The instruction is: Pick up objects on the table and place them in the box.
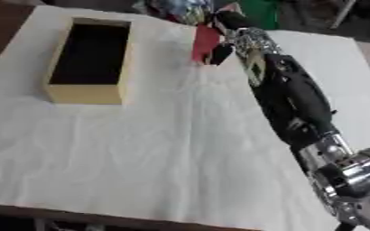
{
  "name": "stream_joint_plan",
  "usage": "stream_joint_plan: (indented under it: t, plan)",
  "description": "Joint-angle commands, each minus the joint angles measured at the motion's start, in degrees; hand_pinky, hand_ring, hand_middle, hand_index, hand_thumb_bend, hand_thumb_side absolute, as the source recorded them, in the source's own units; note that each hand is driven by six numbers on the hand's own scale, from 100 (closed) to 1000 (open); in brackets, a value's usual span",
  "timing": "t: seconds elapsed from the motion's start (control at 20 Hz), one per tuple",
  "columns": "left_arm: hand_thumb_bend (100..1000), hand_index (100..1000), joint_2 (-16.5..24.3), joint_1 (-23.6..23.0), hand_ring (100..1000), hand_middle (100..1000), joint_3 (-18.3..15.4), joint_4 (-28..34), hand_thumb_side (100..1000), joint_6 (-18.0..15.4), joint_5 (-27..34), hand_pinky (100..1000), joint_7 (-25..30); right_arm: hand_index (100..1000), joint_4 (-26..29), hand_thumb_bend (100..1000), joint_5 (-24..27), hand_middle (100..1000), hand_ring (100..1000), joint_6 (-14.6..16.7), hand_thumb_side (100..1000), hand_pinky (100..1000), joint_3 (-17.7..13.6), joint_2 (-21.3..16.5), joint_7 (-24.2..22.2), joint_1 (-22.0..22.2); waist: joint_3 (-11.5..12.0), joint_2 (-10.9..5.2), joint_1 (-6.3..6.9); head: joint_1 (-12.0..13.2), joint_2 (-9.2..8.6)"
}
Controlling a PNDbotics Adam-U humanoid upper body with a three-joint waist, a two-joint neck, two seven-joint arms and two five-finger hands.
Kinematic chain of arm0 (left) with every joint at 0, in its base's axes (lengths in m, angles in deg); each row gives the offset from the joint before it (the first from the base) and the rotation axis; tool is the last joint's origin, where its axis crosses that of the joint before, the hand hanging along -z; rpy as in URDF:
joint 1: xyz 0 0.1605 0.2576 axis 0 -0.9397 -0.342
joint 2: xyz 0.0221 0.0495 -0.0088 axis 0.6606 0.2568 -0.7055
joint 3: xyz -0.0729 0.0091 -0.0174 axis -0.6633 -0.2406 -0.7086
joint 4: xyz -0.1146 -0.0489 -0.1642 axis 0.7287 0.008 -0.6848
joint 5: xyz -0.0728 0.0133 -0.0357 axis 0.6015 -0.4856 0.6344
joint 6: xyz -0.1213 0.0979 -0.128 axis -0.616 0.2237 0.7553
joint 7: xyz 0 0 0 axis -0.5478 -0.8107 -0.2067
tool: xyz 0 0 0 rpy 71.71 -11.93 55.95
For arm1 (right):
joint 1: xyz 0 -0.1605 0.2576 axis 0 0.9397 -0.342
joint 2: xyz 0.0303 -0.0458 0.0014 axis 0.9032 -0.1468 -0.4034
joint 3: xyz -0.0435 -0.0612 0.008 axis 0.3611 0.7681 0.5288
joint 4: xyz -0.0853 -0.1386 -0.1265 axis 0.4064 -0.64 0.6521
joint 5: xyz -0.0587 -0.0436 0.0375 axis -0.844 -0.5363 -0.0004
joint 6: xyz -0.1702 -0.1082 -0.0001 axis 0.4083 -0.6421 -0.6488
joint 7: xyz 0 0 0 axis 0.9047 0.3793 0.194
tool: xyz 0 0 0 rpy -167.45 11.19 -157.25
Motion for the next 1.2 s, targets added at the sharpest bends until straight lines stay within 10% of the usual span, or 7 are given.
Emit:
stream_joint_plan:
  t: [0.05, 1.2]
  plan:
    - [100, 763, 1.1, 0.3, 834, 713, 0.0, 0.7, 328, -0.1, 0.1, 1000, 0.3, 897, 3.6, 381, 0.4, 492, 1000, 1.1, 100, 796, 0.9, -0.1, -0.4, -2.0, 0.2, -1.31, 0.51, 0.0, -0.37]
    - [100, 762, 0.9, 0.9, 833, 713, 0.8, 0.7, 324, -0.1, 0.6, 1000, 1.1, 899, 2.7, 320, -2.7, 578, 1000, 4.1, 100, 805, 3.8, 13.2, -1.8, -5.8, 4.2, -1.42, 0.33, -1.9, -0.9]
